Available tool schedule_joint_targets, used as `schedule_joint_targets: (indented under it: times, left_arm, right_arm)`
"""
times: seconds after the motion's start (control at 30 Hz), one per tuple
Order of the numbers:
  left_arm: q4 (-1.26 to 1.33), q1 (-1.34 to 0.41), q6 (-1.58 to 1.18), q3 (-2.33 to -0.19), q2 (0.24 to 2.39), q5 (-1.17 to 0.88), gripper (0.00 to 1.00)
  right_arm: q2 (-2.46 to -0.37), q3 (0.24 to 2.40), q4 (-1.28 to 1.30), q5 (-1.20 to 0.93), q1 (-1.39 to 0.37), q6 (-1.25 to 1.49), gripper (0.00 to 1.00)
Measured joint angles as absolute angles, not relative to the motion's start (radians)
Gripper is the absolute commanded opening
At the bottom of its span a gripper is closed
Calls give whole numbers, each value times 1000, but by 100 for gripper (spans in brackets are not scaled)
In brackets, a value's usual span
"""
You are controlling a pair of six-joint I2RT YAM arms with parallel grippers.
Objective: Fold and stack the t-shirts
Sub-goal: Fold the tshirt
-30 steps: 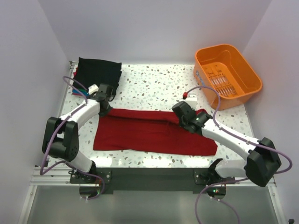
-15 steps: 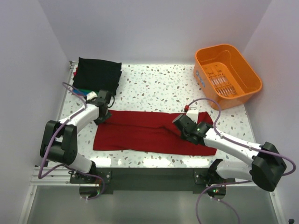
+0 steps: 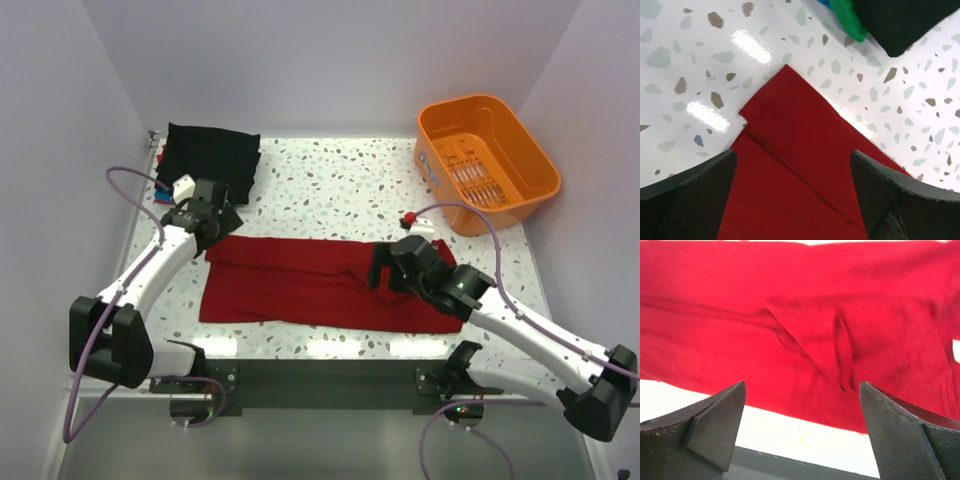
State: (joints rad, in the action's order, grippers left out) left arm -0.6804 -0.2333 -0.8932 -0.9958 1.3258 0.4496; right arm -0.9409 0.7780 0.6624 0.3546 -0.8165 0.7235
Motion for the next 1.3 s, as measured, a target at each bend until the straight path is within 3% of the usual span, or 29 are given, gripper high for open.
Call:
schedule_joint_targets:
  times: [0.17,0.37,0.57,0.7,0.83,1.1,1.3]
  left_arm:
    - [-588,-234,-848,-997,1412,361,100]
    - [-504,-236,-817,-994,1559,304,100]
    - [-472,-236,-808,-967,1632,299,100]
    - [-466,-235,-807,-966,1662,302,100]
    - [-464,-235,-806,-967,1672,303,100]
    - [-464,-231,-801,-966,1672,313,100]
    - [-464,-226,-801,-966,1672,319,100]
  right_arm:
    - [-1129,864,563,319,-730,687,99]
    - [-1283,764,492,237,-638,705,99]
    - [-1102,522,458,75,-641,768,99]
    - [-924,495,524,25,-642,792,99]
    - [-892,527,543,11,-642,785,99]
    - [-1237,706,409,33,-642,694,98]
    - [-1419,794,351,105,-642,639,92]
